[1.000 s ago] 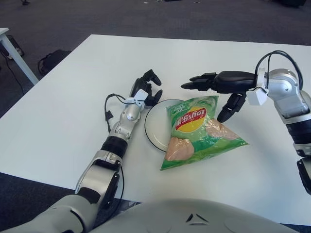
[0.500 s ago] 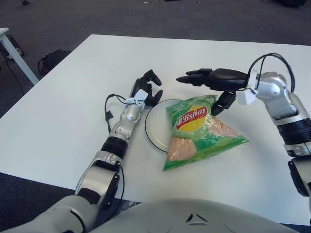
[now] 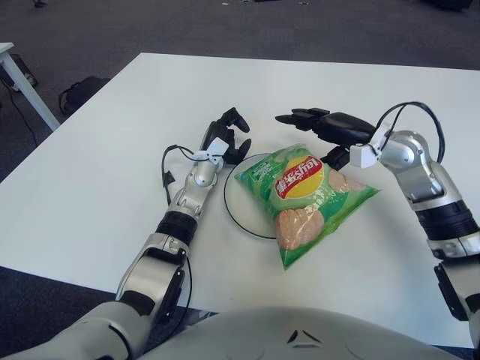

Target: Put the snack into the plate.

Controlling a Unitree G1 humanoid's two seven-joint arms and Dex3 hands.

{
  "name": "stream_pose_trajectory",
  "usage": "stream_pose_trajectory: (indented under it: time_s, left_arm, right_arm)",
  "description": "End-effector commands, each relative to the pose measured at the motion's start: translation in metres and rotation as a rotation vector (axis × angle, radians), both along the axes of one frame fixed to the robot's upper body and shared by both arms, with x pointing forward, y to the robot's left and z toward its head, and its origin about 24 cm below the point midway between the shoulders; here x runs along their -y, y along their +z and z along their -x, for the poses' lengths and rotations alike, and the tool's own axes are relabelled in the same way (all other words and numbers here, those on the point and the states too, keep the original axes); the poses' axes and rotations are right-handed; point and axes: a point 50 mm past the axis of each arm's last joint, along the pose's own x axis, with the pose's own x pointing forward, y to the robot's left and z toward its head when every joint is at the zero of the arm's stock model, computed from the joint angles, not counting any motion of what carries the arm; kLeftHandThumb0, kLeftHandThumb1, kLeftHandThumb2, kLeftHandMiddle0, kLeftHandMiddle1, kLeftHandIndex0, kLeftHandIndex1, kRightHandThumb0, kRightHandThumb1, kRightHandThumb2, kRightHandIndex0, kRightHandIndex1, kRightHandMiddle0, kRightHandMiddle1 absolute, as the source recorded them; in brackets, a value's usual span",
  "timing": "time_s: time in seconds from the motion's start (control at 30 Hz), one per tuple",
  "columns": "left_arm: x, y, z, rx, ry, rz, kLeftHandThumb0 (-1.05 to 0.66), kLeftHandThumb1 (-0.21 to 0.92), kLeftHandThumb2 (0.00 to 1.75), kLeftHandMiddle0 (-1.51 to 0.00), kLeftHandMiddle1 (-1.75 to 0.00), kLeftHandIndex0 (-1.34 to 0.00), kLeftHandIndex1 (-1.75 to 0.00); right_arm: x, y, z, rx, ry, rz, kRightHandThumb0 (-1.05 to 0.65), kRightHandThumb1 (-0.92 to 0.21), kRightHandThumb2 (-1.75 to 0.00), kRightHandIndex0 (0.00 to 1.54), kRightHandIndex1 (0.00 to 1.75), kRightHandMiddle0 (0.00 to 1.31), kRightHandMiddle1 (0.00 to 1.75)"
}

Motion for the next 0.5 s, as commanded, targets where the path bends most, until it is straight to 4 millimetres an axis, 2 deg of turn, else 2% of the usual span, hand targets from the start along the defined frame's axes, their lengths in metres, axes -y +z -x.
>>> stream_pose_trajectory:
  time_s: [0.0,0.23,0.47]
  left_arm:
    - [-0.0094,-0.0524,0.0248,-0.205,0.014,-0.038,-0.47,0.34,1.29,-1.22,-1.75,-0.59,-1.75]
    - [-0.0097,-0.0522,0.0251,-0.202,0.004,-0.042,-0.47,0.34,1.29,-1.22,-1.75,-0.59,-1.75]
    - [-0.0099,-0.0522,0.0253,-0.202,0.002,-0.04,-0.47,0.34,1.29,-1.23,-1.75,-0.6,-1.75]
  right_arm:
    - [-0.0023,0.0007,0.001,0.029,-0.03,-0.015,-0.82,-0.76,-0.47,0.02,0.01,0.0,0.38]
    - [-0.0062,-0.0044,-0.0006,0.041,-0.072,-0.007,-0.78,-0.7,-0.58,0.04,0.04,0.0,0.53]
    - [-0.0097,-0.0088,-0.0031,0.041,-0.116,-0.019,-0.8,-0.69,-0.6,0.08,0.07,0.0,0.65]
